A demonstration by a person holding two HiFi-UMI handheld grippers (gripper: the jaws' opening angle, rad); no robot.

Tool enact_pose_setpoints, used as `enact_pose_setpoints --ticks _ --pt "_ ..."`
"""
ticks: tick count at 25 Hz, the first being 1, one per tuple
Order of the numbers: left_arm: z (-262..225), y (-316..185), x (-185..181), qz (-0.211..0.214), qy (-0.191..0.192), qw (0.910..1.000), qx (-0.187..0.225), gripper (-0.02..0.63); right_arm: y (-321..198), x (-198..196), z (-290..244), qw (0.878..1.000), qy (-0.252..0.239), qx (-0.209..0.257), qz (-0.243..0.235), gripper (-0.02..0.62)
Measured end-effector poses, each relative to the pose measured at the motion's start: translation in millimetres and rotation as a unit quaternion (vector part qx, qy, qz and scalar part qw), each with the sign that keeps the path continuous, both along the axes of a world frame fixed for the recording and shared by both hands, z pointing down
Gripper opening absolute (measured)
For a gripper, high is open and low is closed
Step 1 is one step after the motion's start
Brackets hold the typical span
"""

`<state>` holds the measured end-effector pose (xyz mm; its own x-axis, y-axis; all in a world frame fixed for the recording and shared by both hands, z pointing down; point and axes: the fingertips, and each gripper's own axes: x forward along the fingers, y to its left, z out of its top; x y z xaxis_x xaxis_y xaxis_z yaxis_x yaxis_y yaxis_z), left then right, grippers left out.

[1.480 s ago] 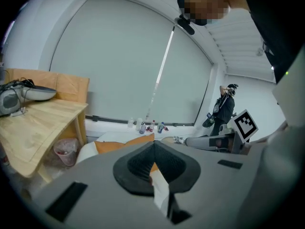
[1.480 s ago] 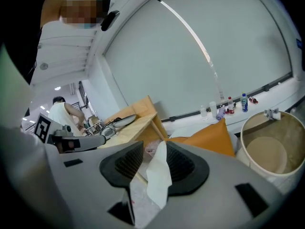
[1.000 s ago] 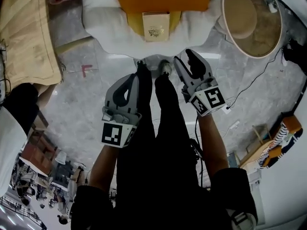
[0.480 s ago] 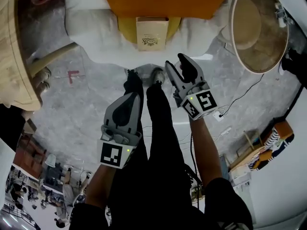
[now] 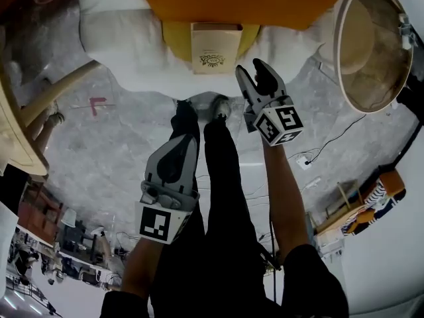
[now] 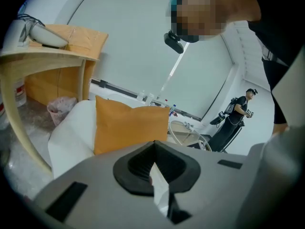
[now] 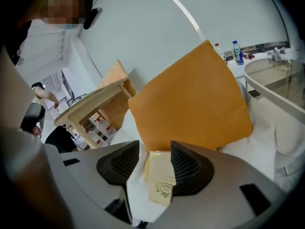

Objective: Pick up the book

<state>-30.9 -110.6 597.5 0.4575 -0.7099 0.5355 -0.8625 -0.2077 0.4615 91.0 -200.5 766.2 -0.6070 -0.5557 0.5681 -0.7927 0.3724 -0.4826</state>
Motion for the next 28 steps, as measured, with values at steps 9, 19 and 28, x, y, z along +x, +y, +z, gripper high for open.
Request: enact_pose_setpoints --ticks 9,19,28 --pt "28.4 -1.8 3.6 0.000 0.010 0.9998 -0.016 0.002 1.2 5.1 80.8 0.998 0.028 -0.046 -0.030 0.195" --pt "53.9 -5.0 -6.7 -0.029 0.016 0.9988 -0.036 0.002 7.0 3.6 164.7 0.991 0.064 -0.096 -0.067 0.233" --pt "62.3 -13.8 -15.3 -0.038 0.021 0.9981 -0.044 0.002 5.7 1.3 201.5 0.986 0.055 -0.146 -0.064 0.304"
